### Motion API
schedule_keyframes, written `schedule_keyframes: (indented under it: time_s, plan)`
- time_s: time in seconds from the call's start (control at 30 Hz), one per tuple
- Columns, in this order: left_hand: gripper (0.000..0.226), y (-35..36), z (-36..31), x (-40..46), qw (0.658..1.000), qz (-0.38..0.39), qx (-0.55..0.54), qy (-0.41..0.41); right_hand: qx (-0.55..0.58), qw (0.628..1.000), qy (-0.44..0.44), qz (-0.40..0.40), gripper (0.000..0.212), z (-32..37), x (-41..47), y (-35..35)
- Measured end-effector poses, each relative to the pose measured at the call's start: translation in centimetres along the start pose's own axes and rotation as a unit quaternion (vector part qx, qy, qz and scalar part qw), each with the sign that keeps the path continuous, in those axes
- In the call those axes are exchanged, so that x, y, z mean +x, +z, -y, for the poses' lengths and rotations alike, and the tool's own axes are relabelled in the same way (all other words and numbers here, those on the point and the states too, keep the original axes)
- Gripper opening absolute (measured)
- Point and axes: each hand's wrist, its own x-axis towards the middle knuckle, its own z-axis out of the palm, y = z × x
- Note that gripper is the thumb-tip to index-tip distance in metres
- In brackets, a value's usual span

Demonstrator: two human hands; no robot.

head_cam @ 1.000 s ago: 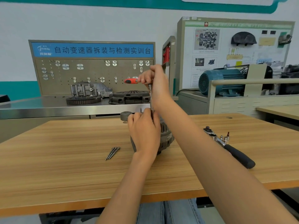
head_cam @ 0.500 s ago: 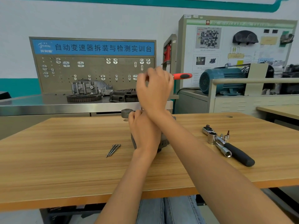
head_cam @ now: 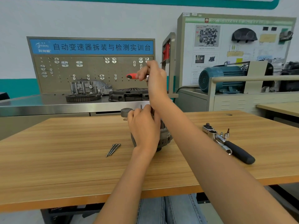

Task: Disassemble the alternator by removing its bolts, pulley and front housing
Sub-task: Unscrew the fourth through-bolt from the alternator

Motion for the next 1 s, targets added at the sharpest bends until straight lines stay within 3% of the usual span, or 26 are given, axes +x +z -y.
schedule_keyframes:
  time_s: [0.1, 0.17, 0.2, 0.27, 0.3, 0.33, 0.5, 0.6, 0.7, 0.87, 1.0]
  plan:
    - [0.013, -0.2, -0.1, 0.0, 1.000, 0.000, 0.002, 0.003, -0.010, 0.997, -0.024, -0.074, 0.049, -0.1, -0.4, -0.1]
    - [0.015, -0.2, -0.2, 0.1, 1.000, -0.002, 0.008, 0.014, -0.150, 0.980, -0.093, -0.093, 0.041, -0.5, -0.8, -0.3]
    - [0.018, -0.3, -0.1, 0.1, 1.000, 0.001, 0.018, 0.019, -0.296, 0.938, -0.144, -0.105, 0.032, -0.9, -1.0, -0.6]
    - [0.027, -0.3, 0.0, 0.1, 0.999, 0.006, 0.035, 0.028, -0.533, 0.811, -0.205, -0.128, 0.012, -2.0, -1.2, -1.1]
    - [0.029, -0.3, 0.0, 0.1, 0.999, 0.006, 0.038, 0.028, -0.578, 0.777, -0.206, -0.137, 0.018, -2.4, -1.2, -1.3]
    - [0.028, -0.3, 0.0, 0.2, 0.999, 0.007, 0.040, 0.027, -0.586, 0.771, -0.203, -0.146, 0.022, -2.5, -1.3, -1.4]
    - [0.014, -0.1, -0.1, 0.0, 0.999, 0.007, 0.025, 0.021, -0.451, 0.854, -0.217, -0.141, 0.011, -1.9, -1.0, -1.5]
    - [0.014, 0.0, -0.1, 0.0, 1.000, 0.001, 0.008, 0.012, -0.313, 0.925, -0.199, -0.080, 0.036, -1.1, -0.9, -0.9]
    - [0.016, -0.1, -0.1, 0.0, 1.000, 0.004, 0.006, 0.011, -0.112, 0.989, -0.096, -0.006, 0.044, 0.0, -0.8, -0.3]
    - [0.025, -0.2, -0.1, 0.2, 1.000, 0.016, 0.016, 0.002, 0.070, 0.992, 0.043, 0.091, 0.040, 0.7, 0.1, -0.2]
    - [0.020, -0.3, -0.1, 0.2, 1.000, 0.015, 0.010, -0.006, 0.002, 0.999, 0.007, 0.033, 0.042, 0.3, -0.3, 0.0]
